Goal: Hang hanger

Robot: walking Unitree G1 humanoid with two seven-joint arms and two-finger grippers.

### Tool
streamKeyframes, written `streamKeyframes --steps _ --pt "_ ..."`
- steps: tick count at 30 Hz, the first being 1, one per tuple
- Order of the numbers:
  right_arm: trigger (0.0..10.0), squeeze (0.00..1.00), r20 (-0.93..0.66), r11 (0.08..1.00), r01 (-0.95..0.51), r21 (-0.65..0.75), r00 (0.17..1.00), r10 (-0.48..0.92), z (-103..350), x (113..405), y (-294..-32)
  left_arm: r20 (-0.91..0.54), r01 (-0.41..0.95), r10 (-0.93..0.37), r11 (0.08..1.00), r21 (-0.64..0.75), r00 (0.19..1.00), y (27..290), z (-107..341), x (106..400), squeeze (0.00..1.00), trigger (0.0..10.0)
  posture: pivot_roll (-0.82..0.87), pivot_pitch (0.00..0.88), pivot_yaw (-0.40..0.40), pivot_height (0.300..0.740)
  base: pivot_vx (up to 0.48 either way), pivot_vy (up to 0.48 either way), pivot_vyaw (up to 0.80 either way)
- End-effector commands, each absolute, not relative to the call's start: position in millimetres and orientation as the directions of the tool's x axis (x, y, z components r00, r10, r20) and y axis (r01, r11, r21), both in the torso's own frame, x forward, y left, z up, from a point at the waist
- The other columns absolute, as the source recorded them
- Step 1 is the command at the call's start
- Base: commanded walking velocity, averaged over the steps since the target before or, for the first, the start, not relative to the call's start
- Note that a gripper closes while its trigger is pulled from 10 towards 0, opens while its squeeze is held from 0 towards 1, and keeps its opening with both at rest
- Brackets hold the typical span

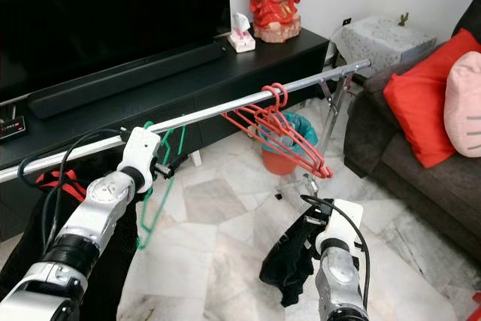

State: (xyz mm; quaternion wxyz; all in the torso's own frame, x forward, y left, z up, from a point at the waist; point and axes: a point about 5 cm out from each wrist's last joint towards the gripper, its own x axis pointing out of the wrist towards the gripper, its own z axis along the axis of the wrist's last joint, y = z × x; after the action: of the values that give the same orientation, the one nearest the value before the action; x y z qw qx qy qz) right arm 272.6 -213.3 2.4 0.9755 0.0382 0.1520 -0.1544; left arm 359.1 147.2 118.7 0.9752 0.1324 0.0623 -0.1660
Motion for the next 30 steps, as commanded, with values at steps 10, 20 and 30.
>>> streamKeyframes --steps 10,20,30 --pt "10.0 0.00 -0.284 0.948 0.314 0.042 0.914 -0.290 7 277 -213 -0.243 0.245 -0.174 0.923 0.299 0.954 163 107 362 0.00 0.0 0.02 0.000 0.048 0.740 0.000 0.000 0.00" --pt "10.0 0.00 -0.283 0.951 0.305 0.042 0.917 -0.282 7 277 -210 -0.279 0.227 -0.141 0.924 0.308 0.950 165 98 361 0.00 0.0 0.02 0.000 0.050 0.740 0.000 0.000 0.00" --pt "10.0 0.00 -0.285 0.949 0.312 0.044 0.914 -0.287 6 276 -210 -0.248 0.247 -0.177 0.926 0.285 0.952 157 102 363 0.00 0.0 0.02 0.000 0.055 0.740 0.000 0.000 0.00"
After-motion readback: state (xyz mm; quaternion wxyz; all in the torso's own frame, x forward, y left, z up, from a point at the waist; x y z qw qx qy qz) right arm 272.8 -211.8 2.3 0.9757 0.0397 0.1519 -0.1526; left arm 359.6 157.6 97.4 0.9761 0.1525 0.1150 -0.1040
